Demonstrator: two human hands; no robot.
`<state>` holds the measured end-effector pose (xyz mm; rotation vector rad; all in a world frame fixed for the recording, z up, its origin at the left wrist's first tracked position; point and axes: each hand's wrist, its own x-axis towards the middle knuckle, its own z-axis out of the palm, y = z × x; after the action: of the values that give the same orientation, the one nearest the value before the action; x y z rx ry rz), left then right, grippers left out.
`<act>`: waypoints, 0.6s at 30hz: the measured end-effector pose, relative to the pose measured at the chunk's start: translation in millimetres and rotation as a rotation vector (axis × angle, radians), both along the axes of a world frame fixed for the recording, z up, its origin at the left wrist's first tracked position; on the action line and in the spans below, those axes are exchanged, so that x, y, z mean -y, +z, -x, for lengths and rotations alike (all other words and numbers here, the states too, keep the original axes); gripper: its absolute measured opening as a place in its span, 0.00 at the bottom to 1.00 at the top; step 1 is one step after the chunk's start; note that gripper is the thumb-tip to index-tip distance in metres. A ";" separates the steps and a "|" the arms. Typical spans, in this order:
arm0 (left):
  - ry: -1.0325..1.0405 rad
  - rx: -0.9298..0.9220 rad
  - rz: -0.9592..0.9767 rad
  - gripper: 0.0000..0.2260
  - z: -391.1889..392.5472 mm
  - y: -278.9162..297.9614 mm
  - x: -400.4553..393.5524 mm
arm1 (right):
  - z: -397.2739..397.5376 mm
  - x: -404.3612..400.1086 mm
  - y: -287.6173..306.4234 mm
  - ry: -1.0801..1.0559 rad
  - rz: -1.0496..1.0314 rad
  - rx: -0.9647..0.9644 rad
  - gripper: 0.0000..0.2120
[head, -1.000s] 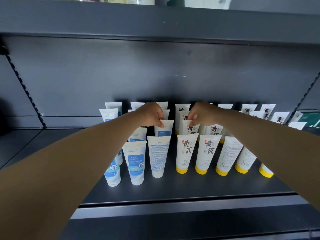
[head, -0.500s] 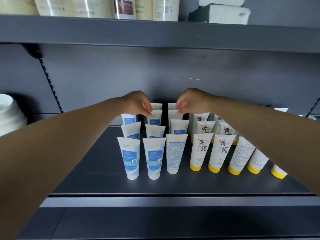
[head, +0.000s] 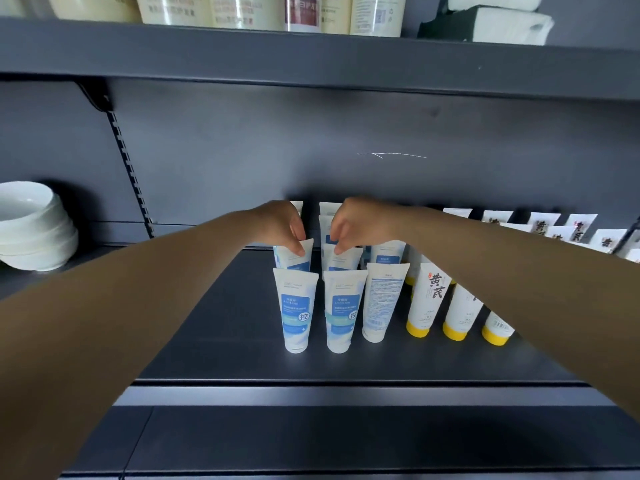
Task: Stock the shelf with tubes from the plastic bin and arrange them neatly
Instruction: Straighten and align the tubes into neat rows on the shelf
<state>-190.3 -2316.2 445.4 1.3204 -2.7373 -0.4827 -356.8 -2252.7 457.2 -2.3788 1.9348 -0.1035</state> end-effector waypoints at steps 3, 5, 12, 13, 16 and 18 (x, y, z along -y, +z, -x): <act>0.015 -0.026 0.011 0.13 -0.2 -3.1 3.6 | 0.5 1.7 -1.5 -0.029 0.001 -0.013 0.11; 0.020 -0.026 0.022 0.12 -0.4 -5.4 6.4 | 1.5 2.6 -3.7 -0.047 -0.005 -0.011 0.10; 0.041 -0.019 0.047 0.13 -3.2 -10.6 13.1 | -0.7 6.8 -10.4 -0.084 -0.035 -0.007 0.04; 0.045 -0.026 0.052 0.13 -3.7 -10.7 13.6 | -0.9 7.5 -10.7 -0.091 -0.034 -0.006 0.03; 0.052 -0.038 0.064 0.13 -4.8 -10.4 15.4 | -0.8 10.0 -10.8 -0.106 -0.030 -0.005 0.02; 0.050 -0.040 0.070 0.12 -4.7 -10.8 17.5 | -0.6 12.1 -9.5 -0.117 -0.025 -0.014 0.04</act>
<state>-185.6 -2333.7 434.7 1.3444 -2.6558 -0.4013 -356.2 -2264.8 447.7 -2.2563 2.0684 -0.0685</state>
